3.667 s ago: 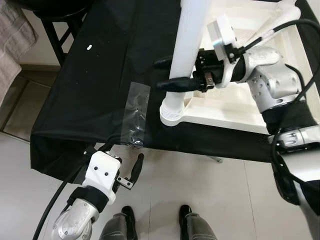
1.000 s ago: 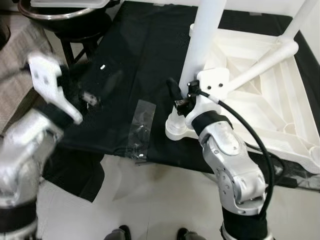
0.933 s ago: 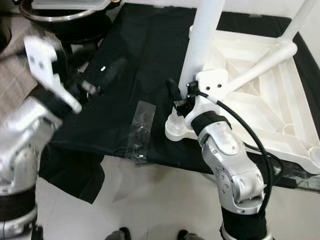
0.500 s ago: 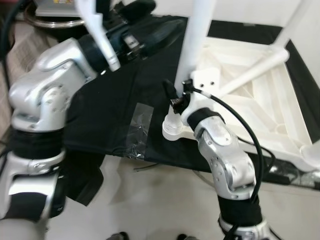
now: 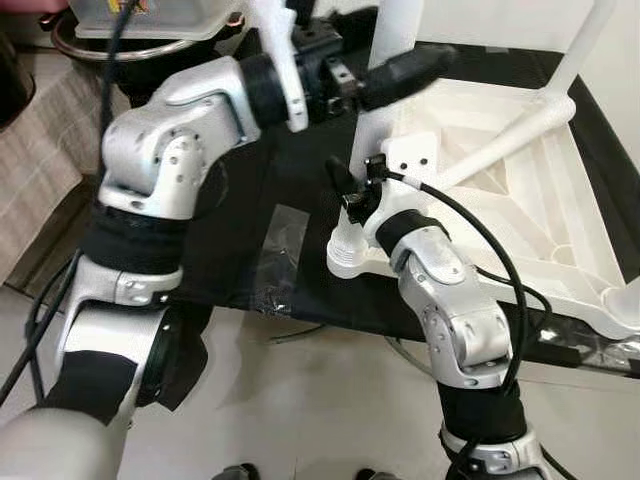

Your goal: Building children table

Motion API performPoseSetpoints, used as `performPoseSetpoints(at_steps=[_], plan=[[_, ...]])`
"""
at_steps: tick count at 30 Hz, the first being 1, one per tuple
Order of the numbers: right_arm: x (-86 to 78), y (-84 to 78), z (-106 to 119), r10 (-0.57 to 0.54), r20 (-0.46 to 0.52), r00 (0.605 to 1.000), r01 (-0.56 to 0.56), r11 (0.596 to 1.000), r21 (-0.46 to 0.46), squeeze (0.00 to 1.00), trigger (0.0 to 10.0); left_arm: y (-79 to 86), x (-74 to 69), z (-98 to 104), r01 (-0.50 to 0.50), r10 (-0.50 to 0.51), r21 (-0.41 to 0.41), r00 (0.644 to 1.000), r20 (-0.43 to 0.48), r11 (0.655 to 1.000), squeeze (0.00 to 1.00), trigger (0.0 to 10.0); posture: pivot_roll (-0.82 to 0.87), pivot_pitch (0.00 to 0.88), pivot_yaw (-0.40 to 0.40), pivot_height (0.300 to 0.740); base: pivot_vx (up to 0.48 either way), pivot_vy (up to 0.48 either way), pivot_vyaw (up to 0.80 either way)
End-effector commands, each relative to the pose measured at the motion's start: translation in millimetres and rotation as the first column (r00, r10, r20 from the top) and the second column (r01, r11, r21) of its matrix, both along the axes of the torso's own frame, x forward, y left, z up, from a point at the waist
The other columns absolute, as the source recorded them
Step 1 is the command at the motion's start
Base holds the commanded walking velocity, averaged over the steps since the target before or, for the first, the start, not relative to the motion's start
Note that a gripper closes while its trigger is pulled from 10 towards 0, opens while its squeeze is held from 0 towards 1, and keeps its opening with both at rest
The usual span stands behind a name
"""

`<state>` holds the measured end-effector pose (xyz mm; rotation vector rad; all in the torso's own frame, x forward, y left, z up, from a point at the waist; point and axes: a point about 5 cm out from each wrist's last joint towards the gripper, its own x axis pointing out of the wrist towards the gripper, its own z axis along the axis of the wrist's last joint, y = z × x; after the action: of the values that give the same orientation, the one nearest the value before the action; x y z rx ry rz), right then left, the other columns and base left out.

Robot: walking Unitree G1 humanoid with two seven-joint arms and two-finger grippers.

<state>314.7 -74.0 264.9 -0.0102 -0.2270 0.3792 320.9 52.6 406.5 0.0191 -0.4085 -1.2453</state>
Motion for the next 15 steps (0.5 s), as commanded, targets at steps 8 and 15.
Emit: performPoseSetpoints(at_steps=[8,15], plan=[[3.5,4.4,-13.3,0.038,-0.071,0.997,-0.038,0.999,-0.004,0.00,10.0,-6.5,7.9,0.2,-0.009,0.010,0.067,1.000,-0.023,0.998,0.00,0.0,-0.03,0.185,0.019,0.740,0.000,0.000,0.00],[3.3,2.9,-3.2,0.101,0.011,0.995,-0.100,0.995,-0.028,0.22,10.0,-7.1,10.6,0.4,-0.006,0.010,0.096,0.999,-0.037,0.995,0.00,0.0,-0.03,0.187,0.017,0.740,0.000,0.000,0.00]])
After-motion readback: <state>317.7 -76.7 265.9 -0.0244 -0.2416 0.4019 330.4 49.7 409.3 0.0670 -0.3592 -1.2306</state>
